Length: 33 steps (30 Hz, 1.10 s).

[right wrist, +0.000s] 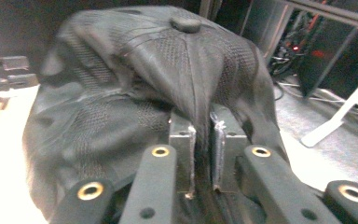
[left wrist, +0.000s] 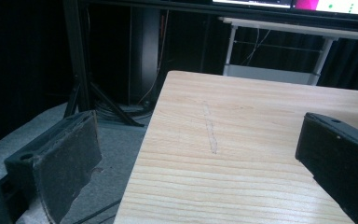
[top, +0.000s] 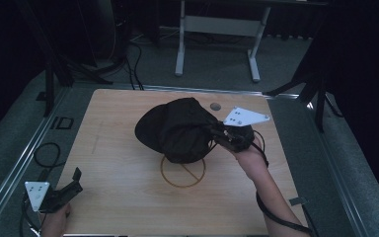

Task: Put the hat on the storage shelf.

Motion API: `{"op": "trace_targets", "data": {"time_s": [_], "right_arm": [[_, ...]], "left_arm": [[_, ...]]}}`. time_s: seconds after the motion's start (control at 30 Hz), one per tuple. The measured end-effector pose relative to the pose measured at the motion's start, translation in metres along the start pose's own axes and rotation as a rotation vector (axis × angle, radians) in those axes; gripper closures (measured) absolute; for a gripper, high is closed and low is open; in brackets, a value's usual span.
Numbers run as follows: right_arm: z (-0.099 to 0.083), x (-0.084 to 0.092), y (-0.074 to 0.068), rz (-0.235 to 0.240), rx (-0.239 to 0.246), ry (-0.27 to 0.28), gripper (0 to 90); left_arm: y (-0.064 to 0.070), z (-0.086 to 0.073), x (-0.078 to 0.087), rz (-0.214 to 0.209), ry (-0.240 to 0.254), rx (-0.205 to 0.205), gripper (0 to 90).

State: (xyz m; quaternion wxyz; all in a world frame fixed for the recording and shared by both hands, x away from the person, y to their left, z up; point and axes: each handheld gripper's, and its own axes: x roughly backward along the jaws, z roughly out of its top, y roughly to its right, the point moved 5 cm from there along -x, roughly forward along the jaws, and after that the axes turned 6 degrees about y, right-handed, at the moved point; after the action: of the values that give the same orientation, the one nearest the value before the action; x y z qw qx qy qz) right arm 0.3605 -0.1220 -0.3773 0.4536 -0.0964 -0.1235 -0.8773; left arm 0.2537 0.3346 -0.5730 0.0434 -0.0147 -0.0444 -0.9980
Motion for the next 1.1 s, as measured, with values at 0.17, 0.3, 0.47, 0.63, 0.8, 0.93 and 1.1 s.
{"op": "trace_targets", "data": {"time_s": [0.17,0.3,0.47,0.63,0.8,0.93,1.1], "right_arm": [[-0.007,0.002,0.003,0.034,-0.045,0.013,74.5],[-0.013,0.003,0.004,0.067,-0.084,0.016,68.7],[-0.015,0.004,0.002,0.074,-0.104,0.02,65.4],[-0.016,0.007,0.001,0.074,-0.111,0.029,62.2],[-0.016,0.01,0.001,0.081,-0.108,0.028,56.5],[-0.015,0.014,0.004,0.064,-0.09,0.02,50.6],[-0.014,0.022,0.009,0.054,-0.086,0.02,43.0]], "left_arm": [[0.0,0.0,0.0,0.001,0.004,0.002,0.5],[0.0,0.0,0.0,0.0,0.002,0.0,0.5],[0.0,0.0,0.0,0.001,0.001,0.002,0.5],[0.0,0.0,0.0,0.002,0.001,-0.001,0.5],[0.0,0.0,0.0,0.002,0.001,0.0,0.5],[0.001,0.0,0.0,0.001,0.002,-0.006,0.5],[0.001,0.0,0.0,0.001,0.001,-0.007,0.5]]}}
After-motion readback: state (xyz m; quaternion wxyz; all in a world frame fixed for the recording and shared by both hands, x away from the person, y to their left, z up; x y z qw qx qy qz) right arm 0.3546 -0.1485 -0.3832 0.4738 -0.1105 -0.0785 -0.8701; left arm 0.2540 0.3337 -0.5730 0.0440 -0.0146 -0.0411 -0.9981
